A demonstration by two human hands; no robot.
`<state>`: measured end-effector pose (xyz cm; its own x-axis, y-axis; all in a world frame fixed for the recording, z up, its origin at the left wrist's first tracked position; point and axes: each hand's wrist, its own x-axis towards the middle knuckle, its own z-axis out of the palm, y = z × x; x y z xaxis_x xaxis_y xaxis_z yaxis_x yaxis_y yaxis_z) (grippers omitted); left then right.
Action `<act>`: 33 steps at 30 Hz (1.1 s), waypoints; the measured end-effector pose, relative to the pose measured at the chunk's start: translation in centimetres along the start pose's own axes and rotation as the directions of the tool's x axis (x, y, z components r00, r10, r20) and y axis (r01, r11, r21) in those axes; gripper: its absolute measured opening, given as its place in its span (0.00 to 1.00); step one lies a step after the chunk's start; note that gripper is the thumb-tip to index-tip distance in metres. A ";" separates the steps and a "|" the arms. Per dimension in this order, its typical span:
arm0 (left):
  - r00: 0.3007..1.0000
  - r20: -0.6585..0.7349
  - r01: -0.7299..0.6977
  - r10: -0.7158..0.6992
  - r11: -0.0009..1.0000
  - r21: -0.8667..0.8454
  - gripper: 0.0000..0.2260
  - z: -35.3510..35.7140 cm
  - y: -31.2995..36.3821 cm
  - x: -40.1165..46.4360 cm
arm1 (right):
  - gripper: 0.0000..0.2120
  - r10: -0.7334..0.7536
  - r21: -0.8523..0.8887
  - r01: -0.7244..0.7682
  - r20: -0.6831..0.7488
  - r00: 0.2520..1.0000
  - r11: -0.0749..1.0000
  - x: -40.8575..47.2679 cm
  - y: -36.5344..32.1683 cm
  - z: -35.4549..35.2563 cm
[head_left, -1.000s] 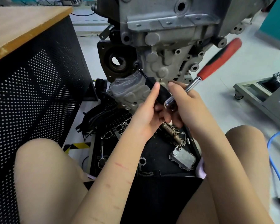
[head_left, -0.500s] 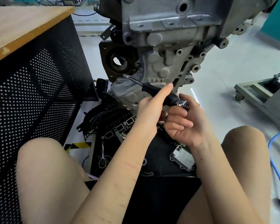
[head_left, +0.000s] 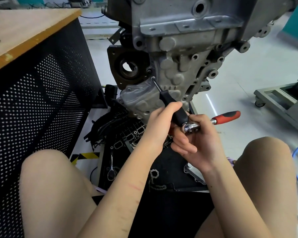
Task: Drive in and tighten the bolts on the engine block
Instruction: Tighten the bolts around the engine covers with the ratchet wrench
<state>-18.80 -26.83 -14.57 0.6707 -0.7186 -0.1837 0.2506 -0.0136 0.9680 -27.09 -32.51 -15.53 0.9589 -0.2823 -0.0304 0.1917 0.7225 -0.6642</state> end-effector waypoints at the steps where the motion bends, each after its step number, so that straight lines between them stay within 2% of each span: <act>1: 1.000 0.018 -0.004 0.004 1.000 -0.008 0.11 0.1 0.1 0.0 | 0.10 -0.017 -0.014 0.017 -0.003 1.000 1.000 0.0 0.0 0.0; 9: 0.999 0.052 -0.017 0.016 1.000 0.021 0.14 -0.3 0.3 0.4 | 0.11 -0.023 -0.032 0.022 -0.030 0.999 0.999 0.5 -0.1 0.0; 15: 0.998 0.056 -0.030 0.028 0.999 0.039 0.19 -0.3 0.2 0.2 | 0.12 -0.019 -0.042 0.019 0.004 1.000 0.999 0.5 0.1 -0.1; 18: 0.998 0.061 -0.033 0.032 0.999 0.023 0.19 -0.4 0.2 0.2 | 0.13 -0.011 -0.059 0.012 0.018 1.000 0.998 0.5 0.2 -0.1; 21: 1.000 0.012 0.002 -0.002 0.999 -0.033 0.12 -0.5 0.1 0.2 | 0.17 -0.007 -0.134 0.008 0.012 1.000 0.991 0.6 0.3 0.2; 23: 0.999 -0.019 0.024 -0.026 0.997 -0.076 0.12 -0.5 0.0 0.1 | 0.18 -0.016 -0.209 0.017 0.006 1.000 0.978 0.6 0.3 0.5; 27: 0.998 0.006 0.063 -0.063 0.990 -0.125 0.16 -0.8 -0.2 0.1 | 0.17 -0.050 -0.353 0.038 -0.026 0.998 0.935 0.5 0.6 1.3; 31: 0.998 0.020 0.064 -0.062 0.984 -0.165 0.20 -0.9 -0.2 -0.3 | 0.16 -0.084 -0.422 0.047 -0.071 0.994 0.905 0.5 1.1 1.9; 33: 0.998 0.056 0.052 -0.041 0.974 -0.219 0.28 -1.2 -0.6 -0.3 | 0.16 -0.095 -0.468 0.044 -0.086 0.992 0.883 0.6 1.3 2.1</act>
<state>-18.32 -25.81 -15.27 0.6199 -0.7552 -0.2130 0.4320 0.1019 0.8961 -25.80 -30.40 -14.89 0.9147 -0.4029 -0.0314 0.1132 0.3302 -0.9371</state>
